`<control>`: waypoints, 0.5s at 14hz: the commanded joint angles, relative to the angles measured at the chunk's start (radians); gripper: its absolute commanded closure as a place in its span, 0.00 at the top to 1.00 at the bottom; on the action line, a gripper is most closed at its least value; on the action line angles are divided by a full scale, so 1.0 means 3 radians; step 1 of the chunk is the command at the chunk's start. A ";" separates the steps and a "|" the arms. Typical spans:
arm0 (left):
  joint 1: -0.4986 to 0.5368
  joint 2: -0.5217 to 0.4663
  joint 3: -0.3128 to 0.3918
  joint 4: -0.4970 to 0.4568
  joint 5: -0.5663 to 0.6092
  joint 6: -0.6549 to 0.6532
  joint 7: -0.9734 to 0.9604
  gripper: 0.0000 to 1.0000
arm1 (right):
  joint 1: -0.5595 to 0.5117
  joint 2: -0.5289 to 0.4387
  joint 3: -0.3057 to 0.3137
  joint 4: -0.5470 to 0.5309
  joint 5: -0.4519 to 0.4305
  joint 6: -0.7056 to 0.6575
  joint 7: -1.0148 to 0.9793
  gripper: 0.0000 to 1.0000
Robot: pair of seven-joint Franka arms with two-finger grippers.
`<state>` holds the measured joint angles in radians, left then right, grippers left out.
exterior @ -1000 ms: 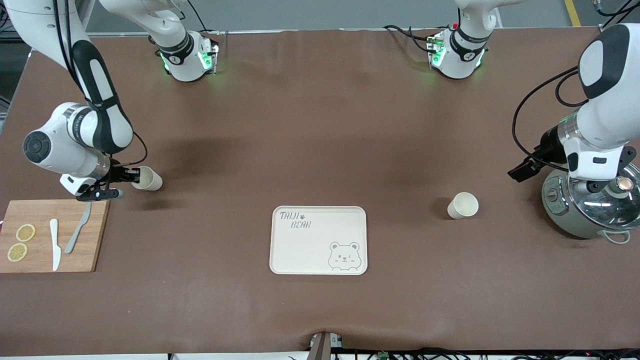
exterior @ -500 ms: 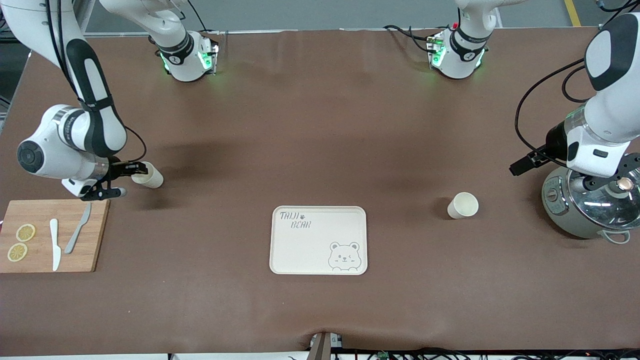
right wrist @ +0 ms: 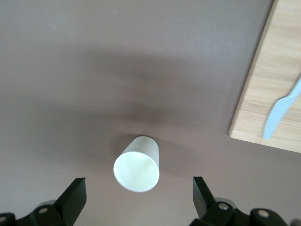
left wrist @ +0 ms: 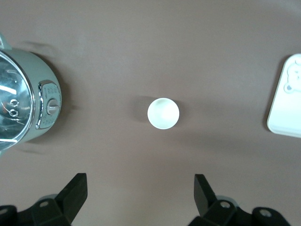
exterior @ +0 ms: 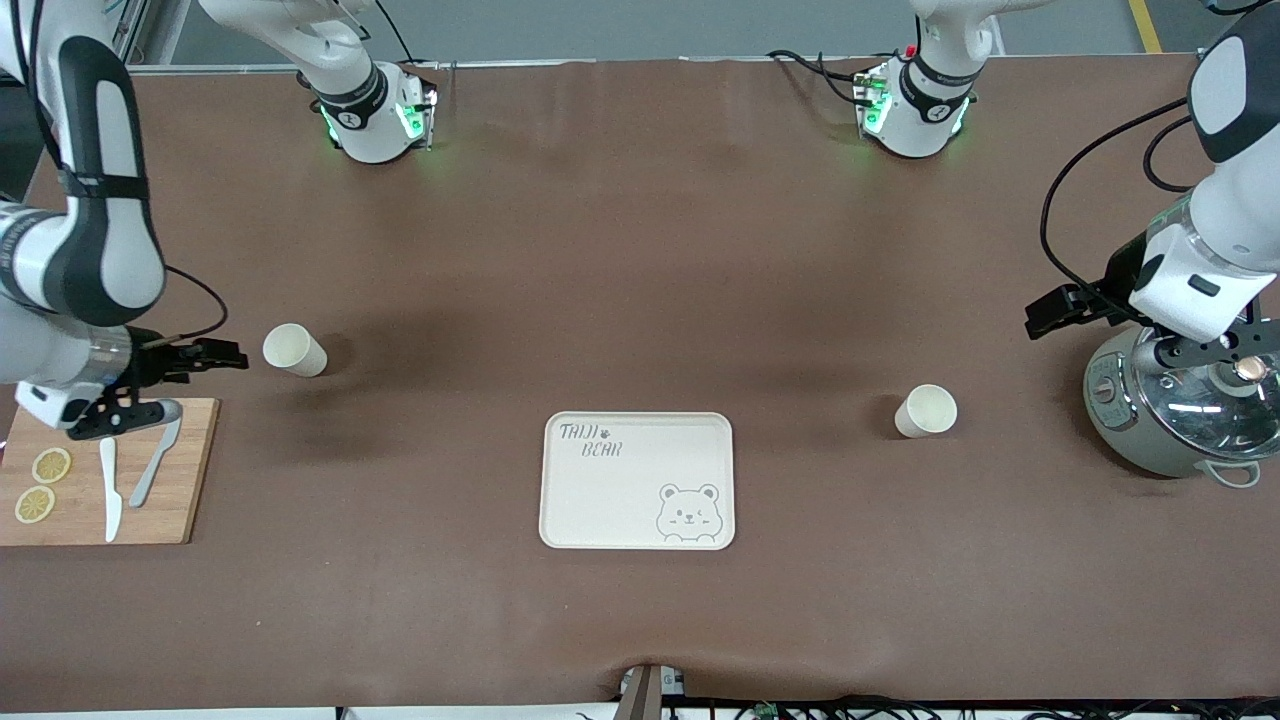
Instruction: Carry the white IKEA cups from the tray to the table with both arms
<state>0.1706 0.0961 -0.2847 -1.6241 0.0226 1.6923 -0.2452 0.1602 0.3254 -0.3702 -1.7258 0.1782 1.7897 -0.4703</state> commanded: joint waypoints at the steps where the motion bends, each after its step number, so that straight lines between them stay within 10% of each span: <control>1: -0.0016 -0.0080 -0.0053 0.0040 0.0144 -0.0129 0.0244 1.00 | -0.0135 0.0158 0.0027 0.0745 -0.0032 -0.0463 0.0058 1.00; 7: 0.0004 -0.0152 -0.0207 0.0080 0.0395 -0.0129 0.0337 1.00 | -0.0105 0.0076 0.0017 0.1431 -0.0077 -0.0951 0.0627 1.00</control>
<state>0.1640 0.0703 -0.3426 -1.6166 0.1185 1.6756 -0.1725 0.1353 0.3334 -0.3702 -1.3749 0.1768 1.6182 -0.3101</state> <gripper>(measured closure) 0.000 0.000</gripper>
